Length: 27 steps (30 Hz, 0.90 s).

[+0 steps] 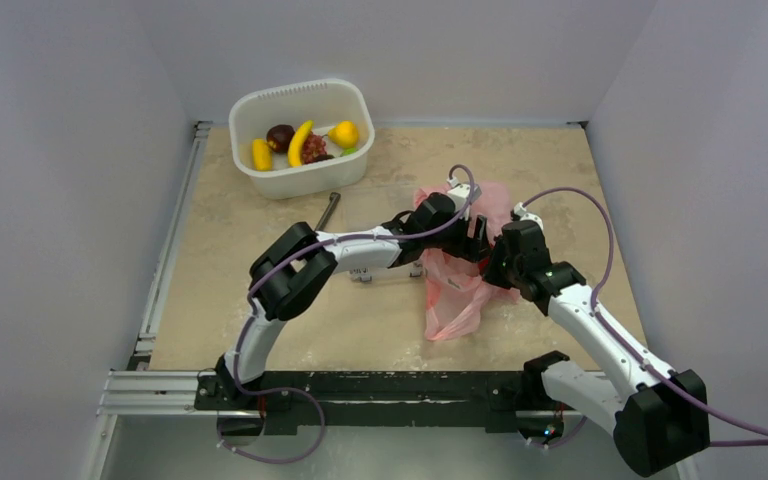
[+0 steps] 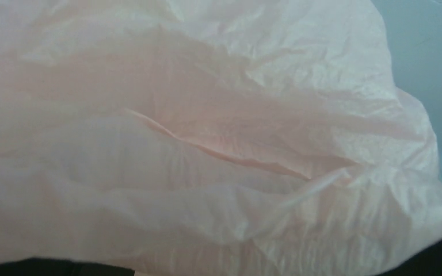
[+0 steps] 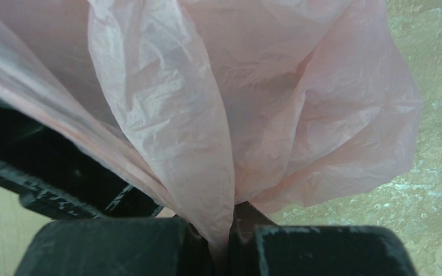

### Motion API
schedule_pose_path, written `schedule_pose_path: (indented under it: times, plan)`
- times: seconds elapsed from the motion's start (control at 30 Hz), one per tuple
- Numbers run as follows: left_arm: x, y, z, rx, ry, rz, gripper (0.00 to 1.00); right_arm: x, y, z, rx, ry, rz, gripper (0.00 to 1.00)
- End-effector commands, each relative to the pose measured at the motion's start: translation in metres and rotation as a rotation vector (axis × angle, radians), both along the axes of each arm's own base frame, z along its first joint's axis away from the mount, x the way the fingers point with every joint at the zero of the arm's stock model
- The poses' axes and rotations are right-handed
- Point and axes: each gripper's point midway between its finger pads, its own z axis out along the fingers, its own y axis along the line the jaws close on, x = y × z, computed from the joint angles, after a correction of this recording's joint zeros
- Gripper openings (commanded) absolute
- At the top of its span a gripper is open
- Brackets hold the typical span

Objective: Take the fake fruits out of the plastic bag

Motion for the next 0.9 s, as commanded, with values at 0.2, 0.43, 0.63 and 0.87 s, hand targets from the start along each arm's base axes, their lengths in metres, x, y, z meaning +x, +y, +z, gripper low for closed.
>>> schedule_pose_path:
  times: [0.2,0.43,0.63,0.87]
  plan:
    - [-0.004,-0.030,0.004,-0.108,0.021,-0.067,0.90,0.011,0.008,0.018,0.032,-0.046,0.016,0.00]
    - [-0.004,-0.045,-0.014,-0.085,0.044,-0.067,1.00,0.012,0.010,0.017,0.040,-0.051,0.025,0.00]
    - [0.004,-0.056,-0.030,-0.099,0.092,-0.026,0.95,0.012,0.009,0.021,0.038,-0.061,0.028,0.00]
    - [0.006,-0.064,-0.024,-0.120,0.091,-0.044,0.64,0.012,0.008,0.024,0.032,-0.065,0.030,0.00]
